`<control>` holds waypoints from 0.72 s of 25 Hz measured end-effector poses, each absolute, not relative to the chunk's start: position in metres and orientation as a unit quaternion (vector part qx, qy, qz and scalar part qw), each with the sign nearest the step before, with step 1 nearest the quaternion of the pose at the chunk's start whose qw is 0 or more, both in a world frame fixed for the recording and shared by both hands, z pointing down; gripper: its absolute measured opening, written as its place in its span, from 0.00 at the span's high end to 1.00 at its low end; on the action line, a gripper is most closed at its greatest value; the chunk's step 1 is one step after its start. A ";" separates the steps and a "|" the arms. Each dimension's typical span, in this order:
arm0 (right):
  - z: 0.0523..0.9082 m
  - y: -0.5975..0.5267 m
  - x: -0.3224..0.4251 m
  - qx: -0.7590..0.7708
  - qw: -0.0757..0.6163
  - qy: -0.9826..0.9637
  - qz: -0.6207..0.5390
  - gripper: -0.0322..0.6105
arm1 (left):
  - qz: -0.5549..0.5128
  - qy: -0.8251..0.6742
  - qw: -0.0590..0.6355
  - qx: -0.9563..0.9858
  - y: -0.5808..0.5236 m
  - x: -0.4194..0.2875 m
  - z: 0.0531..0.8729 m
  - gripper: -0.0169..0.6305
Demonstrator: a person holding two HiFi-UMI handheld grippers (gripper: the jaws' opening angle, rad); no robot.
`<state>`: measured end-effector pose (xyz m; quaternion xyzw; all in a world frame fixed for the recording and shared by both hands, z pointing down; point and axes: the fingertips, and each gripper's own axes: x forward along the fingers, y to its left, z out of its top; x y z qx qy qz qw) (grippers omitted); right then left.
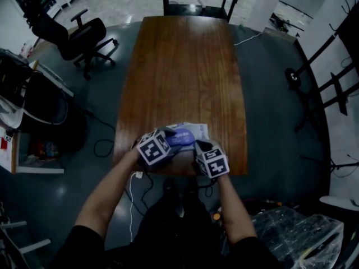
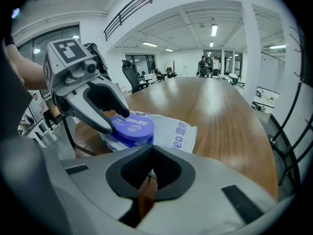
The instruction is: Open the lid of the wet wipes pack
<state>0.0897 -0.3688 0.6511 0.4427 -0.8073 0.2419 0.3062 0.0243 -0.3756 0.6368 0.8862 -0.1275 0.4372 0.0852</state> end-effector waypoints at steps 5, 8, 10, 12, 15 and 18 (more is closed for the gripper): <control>0.652 -0.370 0.089 0.443 0.307 -0.806 0.243 0.93 | 0.402 -0.136 0.086 0.901 -0.377 0.026 0.617 0.77; 0.653 -0.370 0.091 0.444 0.308 -0.806 0.243 0.93 | 0.390 -0.140 0.082 0.907 -0.382 0.028 0.607 0.81; 0.654 -0.370 0.089 0.443 0.308 -0.806 0.244 0.93 | 0.378 -0.147 0.085 0.910 -0.390 0.027 0.599 0.83; 0.654 -0.372 0.088 0.442 0.304 -0.809 0.240 0.93 | 0.365 -0.158 0.085 0.913 -0.400 0.026 0.593 0.85; 0.654 -0.372 0.091 0.445 0.303 -0.808 0.240 0.93 | 0.351 -0.177 0.079 0.916 -0.416 0.030 0.587 0.86; 0.653 -0.372 0.088 0.445 0.301 -0.809 0.241 0.93 | 0.344 -0.200 0.071 0.915 -0.434 0.028 0.585 0.86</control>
